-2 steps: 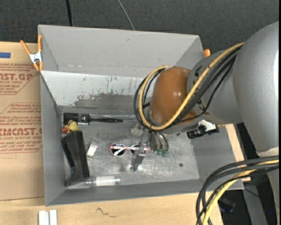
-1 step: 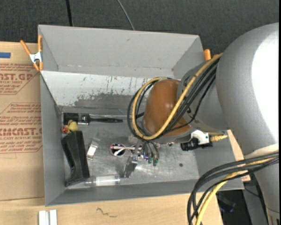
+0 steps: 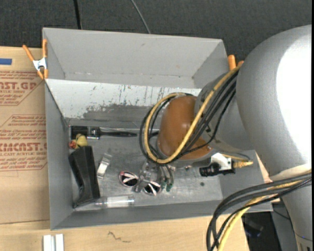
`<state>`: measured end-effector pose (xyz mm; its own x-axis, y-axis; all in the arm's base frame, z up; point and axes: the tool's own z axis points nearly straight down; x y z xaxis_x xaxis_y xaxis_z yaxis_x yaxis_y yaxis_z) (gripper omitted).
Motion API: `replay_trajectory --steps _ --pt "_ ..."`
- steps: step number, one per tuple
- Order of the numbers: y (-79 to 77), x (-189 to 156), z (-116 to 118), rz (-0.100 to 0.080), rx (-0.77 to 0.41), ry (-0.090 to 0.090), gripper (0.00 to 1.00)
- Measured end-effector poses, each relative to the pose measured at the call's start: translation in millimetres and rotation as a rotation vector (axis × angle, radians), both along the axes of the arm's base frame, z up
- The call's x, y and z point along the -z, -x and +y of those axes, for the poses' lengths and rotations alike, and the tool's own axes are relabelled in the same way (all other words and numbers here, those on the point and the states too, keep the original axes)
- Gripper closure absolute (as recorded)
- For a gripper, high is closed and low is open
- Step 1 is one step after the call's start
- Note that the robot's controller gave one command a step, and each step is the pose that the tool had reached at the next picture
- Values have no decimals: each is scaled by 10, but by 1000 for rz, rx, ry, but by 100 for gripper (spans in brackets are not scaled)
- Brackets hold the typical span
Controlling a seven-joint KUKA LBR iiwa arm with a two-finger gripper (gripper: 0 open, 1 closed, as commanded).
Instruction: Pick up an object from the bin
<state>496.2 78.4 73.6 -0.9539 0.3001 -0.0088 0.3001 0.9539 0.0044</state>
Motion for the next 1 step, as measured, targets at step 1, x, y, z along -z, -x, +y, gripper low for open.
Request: replay_trajectory --steps 1 --pt "0 0 0 0 0 0 100"
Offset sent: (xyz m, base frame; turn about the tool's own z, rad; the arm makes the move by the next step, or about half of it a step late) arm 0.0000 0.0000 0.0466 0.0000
